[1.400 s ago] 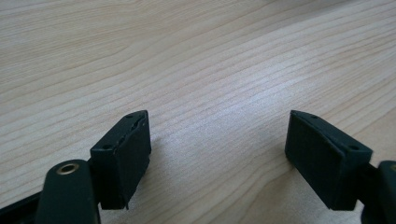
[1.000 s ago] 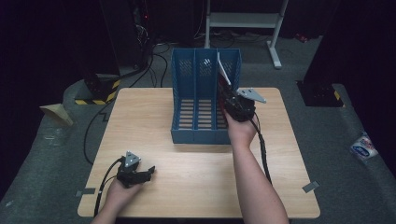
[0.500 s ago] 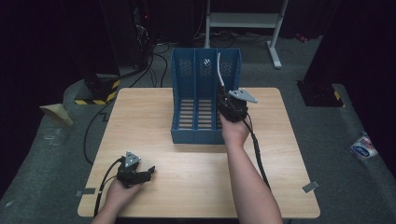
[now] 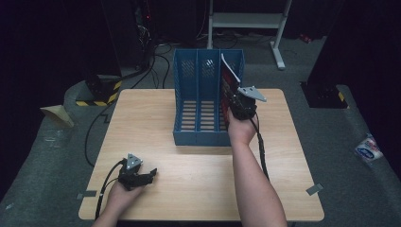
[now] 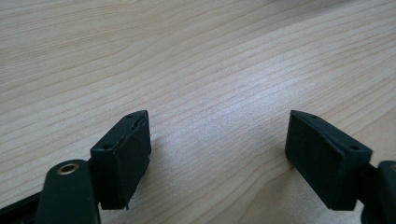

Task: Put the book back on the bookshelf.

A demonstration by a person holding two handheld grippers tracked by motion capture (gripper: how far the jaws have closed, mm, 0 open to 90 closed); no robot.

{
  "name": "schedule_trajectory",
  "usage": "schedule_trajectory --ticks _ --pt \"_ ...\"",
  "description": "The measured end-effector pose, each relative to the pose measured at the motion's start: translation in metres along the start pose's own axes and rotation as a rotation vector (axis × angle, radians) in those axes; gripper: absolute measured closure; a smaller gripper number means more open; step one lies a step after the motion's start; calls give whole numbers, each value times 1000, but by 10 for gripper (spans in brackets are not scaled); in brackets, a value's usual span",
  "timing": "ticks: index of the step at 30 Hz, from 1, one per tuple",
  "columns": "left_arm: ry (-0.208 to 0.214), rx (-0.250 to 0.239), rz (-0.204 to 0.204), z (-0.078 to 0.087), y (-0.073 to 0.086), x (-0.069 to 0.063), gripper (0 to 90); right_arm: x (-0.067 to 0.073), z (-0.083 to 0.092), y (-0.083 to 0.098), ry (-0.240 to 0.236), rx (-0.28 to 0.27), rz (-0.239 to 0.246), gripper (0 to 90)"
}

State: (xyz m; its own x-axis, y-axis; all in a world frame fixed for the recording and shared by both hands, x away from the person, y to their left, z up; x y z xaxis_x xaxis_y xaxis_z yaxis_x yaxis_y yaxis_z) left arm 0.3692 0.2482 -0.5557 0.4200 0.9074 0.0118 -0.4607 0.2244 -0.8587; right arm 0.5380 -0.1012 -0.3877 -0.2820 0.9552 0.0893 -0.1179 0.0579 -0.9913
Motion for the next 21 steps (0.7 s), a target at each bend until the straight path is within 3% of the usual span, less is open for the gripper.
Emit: schedule_trajectory --ticks 6,11,18,21 --pt "0 0 0 0 0 0 227 0 6 -6 27 -53 20 866" --pt "2 1 2 0 0 0 227 2 9 -13 32 -116 -8 867" --pt "2 1 1 0 0 0 228 11 6 -3 40 -105 33 865" --pt "2 1 1 0 0 0 228 15 6 0 44 -111 27 863"
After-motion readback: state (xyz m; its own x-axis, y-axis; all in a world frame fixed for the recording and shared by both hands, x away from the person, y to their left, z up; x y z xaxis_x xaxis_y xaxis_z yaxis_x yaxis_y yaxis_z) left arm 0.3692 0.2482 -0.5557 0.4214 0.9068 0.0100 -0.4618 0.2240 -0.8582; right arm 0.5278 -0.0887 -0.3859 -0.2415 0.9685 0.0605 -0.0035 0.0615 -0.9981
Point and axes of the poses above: each handheld gripper's, and its own axes: z roughly backward along the jaws, y roughly out of its underside, x roughly to its left, the point moved 4 cm from there along -z, roughly forward along the jaws, and after that the axes turned 11 degrees about -x, right-handed, at the moved point
